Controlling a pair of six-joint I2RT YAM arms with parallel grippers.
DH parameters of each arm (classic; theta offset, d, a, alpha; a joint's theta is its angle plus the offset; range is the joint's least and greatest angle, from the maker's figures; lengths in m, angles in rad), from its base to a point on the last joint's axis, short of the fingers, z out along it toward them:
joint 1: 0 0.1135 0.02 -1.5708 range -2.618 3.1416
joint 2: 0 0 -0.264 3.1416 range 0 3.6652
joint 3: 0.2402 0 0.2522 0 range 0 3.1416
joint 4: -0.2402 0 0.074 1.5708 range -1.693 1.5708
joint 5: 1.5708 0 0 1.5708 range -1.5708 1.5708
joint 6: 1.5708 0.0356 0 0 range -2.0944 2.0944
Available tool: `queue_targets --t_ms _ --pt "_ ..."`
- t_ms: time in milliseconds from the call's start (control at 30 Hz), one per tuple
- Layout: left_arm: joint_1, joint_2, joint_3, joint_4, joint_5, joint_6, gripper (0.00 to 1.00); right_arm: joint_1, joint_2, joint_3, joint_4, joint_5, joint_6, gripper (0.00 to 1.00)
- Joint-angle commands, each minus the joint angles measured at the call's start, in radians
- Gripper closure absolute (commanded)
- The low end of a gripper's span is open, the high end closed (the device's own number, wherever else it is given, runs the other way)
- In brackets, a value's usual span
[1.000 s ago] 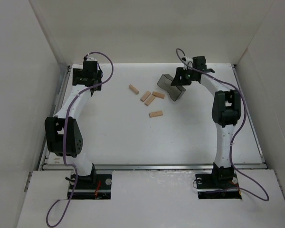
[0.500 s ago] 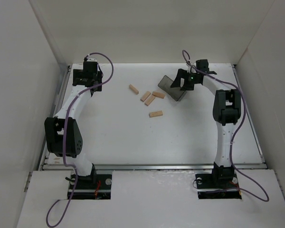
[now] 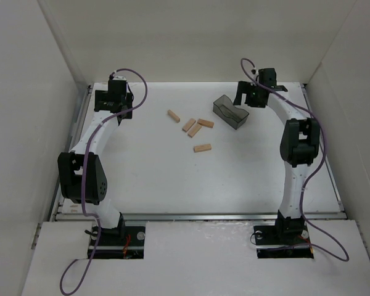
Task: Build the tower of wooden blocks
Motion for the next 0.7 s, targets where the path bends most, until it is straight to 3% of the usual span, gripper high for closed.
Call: queue_targets --t_ms 0,100,200,233,267,333,500,667 --pt "0.000 -0.037 0.011 0.001 -0.002 -0.015 0.17 0.125 -0.117 -0.003 0.021 0.149 -0.134 0.00" --pt "0.000 -0.037 0.020 -0.008 -0.002 -0.015 0.17 0.211 -0.202 -0.117 0.109 0.208 -0.245 0.00" --pt "0.000 -0.037 0.029 -0.009 0.046 -0.015 0.14 0.252 -0.252 -0.207 0.145 0.104 -0.314 0.00" --pt "0.010 -0.037 0.029 -0.018 0.075 -0.028 0.09 0.262 -0.265 -0.219 0.157 0.088 -0.314 0.00" --pt "0.022 -0.037 0.038 -0.041 0.181 -0.037 0.00 0.262 -0.265 -0.231 0.158 0.088 -0.337 0.00" --pt "0.057 -0.046 0.052 -0.054 0.311 -0.038 0.00 0.286 -0.250 -0.241 0.119 0.062 -0.351 0.00" --pt "0.120 -0.037 0.093 -0.074 0.489 -0.030 0.00 0.295 -0.149 -0.186 0.036 0.050 -0.339 0.00" --pt "0.120 -0.052 0.103 -0.061 0.505 -0.062 0.00 0.263 -0.053 -0.078 -0.037 0.146 -0.288 0.00"
